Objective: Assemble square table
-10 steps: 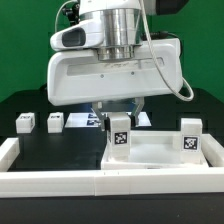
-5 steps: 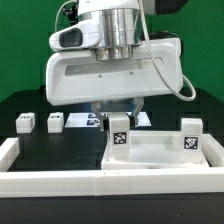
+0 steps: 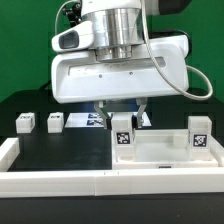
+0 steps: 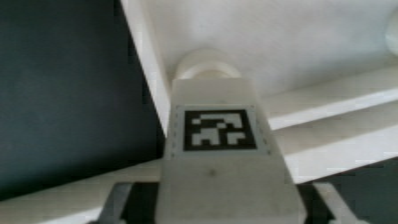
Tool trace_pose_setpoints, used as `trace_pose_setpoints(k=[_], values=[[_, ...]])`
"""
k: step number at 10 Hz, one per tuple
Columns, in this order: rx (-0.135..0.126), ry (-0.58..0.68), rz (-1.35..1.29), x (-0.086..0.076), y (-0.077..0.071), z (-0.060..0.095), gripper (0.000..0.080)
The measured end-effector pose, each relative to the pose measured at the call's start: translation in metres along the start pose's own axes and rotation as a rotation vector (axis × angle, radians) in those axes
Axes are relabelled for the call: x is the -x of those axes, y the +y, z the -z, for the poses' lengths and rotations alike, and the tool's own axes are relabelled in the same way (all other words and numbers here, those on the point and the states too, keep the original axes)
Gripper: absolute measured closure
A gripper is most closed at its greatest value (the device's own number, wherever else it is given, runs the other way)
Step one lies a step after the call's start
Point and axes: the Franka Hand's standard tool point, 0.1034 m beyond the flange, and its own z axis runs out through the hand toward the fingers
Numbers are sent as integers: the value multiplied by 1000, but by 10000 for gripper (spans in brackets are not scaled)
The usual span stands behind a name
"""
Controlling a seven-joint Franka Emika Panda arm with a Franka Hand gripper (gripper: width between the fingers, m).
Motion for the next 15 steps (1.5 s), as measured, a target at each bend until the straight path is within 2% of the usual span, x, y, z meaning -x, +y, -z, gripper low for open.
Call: trace_pose_setpoints(k=[2, 6, 8, 10, 11, 12, 13, 14, 15], values=[[-21, 13, -210, 1, -4, 0, 509], [-17, 29, -565, 4, -8, -3, 509], [-31, 27, -797, 5, -10, -3, 508], [-42, 19, -915, 6, -12, -3, 508], [-42, 18, -897, 6, -13, -3, 404], [-42, 19, -876, 6, -13, -3, 213], [-42, 19, -812, 5, -14, -2, 213], [-44, 20, -781, 4, -16, -2, 160], [-43, 21, -684, 5, -18, -2, 160]])
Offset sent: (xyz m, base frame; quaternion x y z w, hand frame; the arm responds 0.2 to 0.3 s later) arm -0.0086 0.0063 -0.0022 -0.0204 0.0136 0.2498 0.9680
